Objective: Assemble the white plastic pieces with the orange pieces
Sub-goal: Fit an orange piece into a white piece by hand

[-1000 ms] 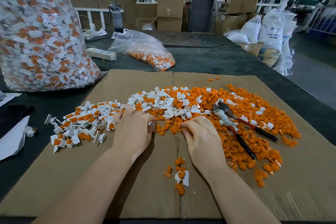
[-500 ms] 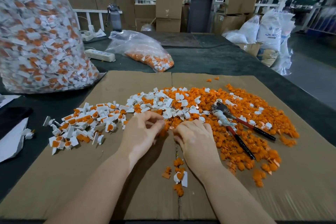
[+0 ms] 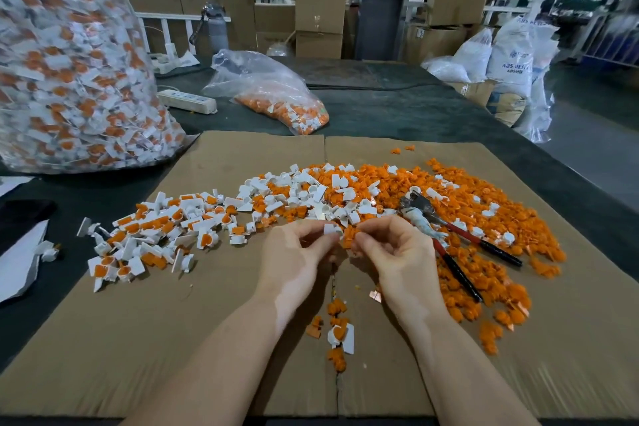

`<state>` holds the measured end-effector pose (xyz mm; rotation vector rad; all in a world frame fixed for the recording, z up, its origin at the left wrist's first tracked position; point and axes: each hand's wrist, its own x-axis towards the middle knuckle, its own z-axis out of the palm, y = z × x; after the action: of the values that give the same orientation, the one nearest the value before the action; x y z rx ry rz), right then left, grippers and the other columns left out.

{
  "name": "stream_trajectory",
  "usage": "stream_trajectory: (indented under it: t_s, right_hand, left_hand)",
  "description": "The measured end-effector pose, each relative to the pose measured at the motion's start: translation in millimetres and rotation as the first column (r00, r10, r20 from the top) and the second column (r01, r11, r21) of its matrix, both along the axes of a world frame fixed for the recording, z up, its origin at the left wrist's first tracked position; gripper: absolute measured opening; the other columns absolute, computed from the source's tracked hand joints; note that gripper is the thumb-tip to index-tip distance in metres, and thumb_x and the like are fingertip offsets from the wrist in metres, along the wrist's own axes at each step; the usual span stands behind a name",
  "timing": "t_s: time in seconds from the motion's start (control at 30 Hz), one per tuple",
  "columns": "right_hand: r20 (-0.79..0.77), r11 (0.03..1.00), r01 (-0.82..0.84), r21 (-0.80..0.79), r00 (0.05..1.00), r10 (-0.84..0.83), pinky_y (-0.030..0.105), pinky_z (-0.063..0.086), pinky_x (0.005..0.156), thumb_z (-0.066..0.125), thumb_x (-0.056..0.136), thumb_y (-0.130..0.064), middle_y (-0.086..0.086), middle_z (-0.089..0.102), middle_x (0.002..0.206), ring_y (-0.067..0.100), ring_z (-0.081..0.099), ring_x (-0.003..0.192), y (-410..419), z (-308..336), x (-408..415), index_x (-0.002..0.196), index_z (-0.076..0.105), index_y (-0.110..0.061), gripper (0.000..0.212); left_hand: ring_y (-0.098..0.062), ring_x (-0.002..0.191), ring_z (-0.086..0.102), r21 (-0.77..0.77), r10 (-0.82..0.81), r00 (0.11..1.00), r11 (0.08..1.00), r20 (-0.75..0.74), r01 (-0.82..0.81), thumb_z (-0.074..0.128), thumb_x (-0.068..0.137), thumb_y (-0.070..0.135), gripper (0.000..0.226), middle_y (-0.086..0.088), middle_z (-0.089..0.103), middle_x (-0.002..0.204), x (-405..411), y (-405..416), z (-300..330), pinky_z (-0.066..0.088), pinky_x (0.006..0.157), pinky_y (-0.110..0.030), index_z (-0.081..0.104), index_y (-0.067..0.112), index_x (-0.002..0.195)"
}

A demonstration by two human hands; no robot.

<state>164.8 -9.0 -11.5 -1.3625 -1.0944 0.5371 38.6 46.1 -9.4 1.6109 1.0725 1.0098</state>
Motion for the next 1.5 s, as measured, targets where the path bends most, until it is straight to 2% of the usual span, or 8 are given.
stream_trajectory:
  t_s: [0.1, 0.33, 0.53, 0.9, 1.03, 1.27, 1.4, 1.5]
  right_hand:
    - [-0.071, 1.0, -0.025, 0.011, 0.997, 0.025, 0.015, 0.052, 0.058, 0.062, 0.084, 0.002, 0.001, 0.069, 0.074, 0.013, 0.067, 0.067, -0.6, 0.8, 0.2, 0.082, 0.065, -0.012, 0.015]
    - [-0.048, 1.0, -0.018, 0.012, 0.999, 0.019, 0.022, 0.056, 0.063, 0.062, 0.085, 0.002, 0.003, 0.07, 0.075, 0.016, 0.068, 0.071, 2.2, -3.4, 0.3, 0.081, 0.065, -0.014, 0.017]
    - [-0.047, 1.0, -0.016, 0.006, 0.999, 0.016, 0.019, 0.054, 0.062, 0.061, 0.085, 0.002, 0.002, 0.07, 0.076, 0.012, 0.068, 0.069, 3.5, -5.7, 0.9, 0.083, 0.065, -0.012, 0.015]
    - [0.299, 0.99, 0.094, 0.103, 0.947, -0.121, 0.013, 0.048, 0.062, 0.066, 0.084, -0.007, -0.01, 0.063, 0.074, 0.005, 0.06, 0.071, 0.1, -7.5, -5.4, 0.085, 0.066, -0.017, 0.01]
    - [0.432, 0.984, 0.129, 0.124, 0.886, -0.17, 0.02, 0.05, 0.059, 0.067, 0.083, -0.009, -0.005, 0.062, 0.07, 0.008, 0.058, 0.064, -1.8, -9.6, -7.1, 0.082, 0.067, -0.012, 0.004]
    - [0.529, 0.982, 0.144, 0.124, 0.828, -0.188, 0.013, 0.048, 0.059, 0.069, 0.081, -0.008, -0.003, 0.064, 0.071, 0.005, 0.058, 0.064, -3.7, -10.5, -6.4, 0.081, 0.069, -0.01, 0.002]
    - [0.462, 0.982, 0.117, 0.151, 0.869, -0.175, 0.014, 0.05, 0.07, 0.064, 0.086, -0.011, -0.005, 0.067, 0.081, 0.004, 0.062, 0.076, -1.6, -9.6, -7.9, 0.092, 0.071, -0.01, 0.009]
    - [0.42, 0.971, 0.156, 0.183, 0.88, -0.22, 0.014, 0.049, 0.072, 0.06, 0.089, -0.009, -0.004, 0.065, 0.085, 0.005, 0.06, 0.082, -0.1, -8.6, -6.4, 0.094, 0.069, -0.01, 0.01]
  left_hand:
    - [-0.02, 0.064, 0.066, -0.073, -0.062, 0.985, 0.995, 0.158, 0.074, 0.061, 0.09, 0.011, 0.013, -0.013, 0.07, 0.073, 6.2, -7.4, -1.0, 0.058, 0.063, -0.028, 0.074, 0.014, 0.087]
    - [-0.014, 0.064, 0.068, -0.071, -0.035, 0.979, 0.996, 0.199, 0.05, 0.064, 0.087, 0.01, 0.019, -0.004, 0.071, 0.071, 5.3, -8.6, -6.1, 0.052, 0.057, -0.016, 0.067, 0.009, 0.106]
    - [-0.017, 0.069, 0.069, -0.052, -0.039, 0.976, 0.997, 0.214, 0.052, 0.062, 0.089, 0.008, 0.017, -0.006, 0.072, 0.076, 4.5, -10.3, -5.6, 0.053, 0.059, -0.017, 0.07, 0.013, 0.103]
    - [-0.011, 0.056, 0.065, -0.076, 0.005, 0.962, 0.997, 0.274, 0.017, 0.067, 0.084, 0.005, 0.004, -0.006, 0.07, 0.068, 4.5, -13.5, -2.3, 0.051, 0.053, -0.016, 0.068, 0.008, 0.086]
    - [-0.007, 0.064, 0.066, -0.03, 0.017, 0.986, 0.999, 0.164, -0.012, 0.068, 0.084, 0.01, 0.005, 0.0, 0.07, 0.071, 6.2, -13.6, -4.2, 0.051, 0.058, -0.015, 0.07, 0.013, 0.088]
    - [-0.006, 0.078, 0.063, 0.106, 0.039, 0.993, 0.994, -0.109, -0.028, 0.065, 0.087, 0.018, 0.007, 0.007, 0.068, 0.08, 8.0, -12.9, -7.0, 0.05, 0.07, -0.017, 0.071, 0.019, 0.089]
    - [-0.016, 0.069, 0.068, -0.058, 0.03, 0.997, 0.998, 0.073, -0.026, 0.064, 0.088, 0.013, 0.01, -0.001, 0.07, 0.072, 4.9, -11.8, -4.0, 0.057, 0.068, -0.029, 0.068, 0.021, 0.083]
    - [-0.011, 0.059, 0.064, -0.147, 0.034, 0.984, 0.989, 0.174, -0.008, 0.062, 0.088, 0.009, 0.013, 0.003, 0.067, 0.062, 3.1, -11.7, -3.2, 0.056, 0.059, -0.023, 0.066, 0.02, 0.083]
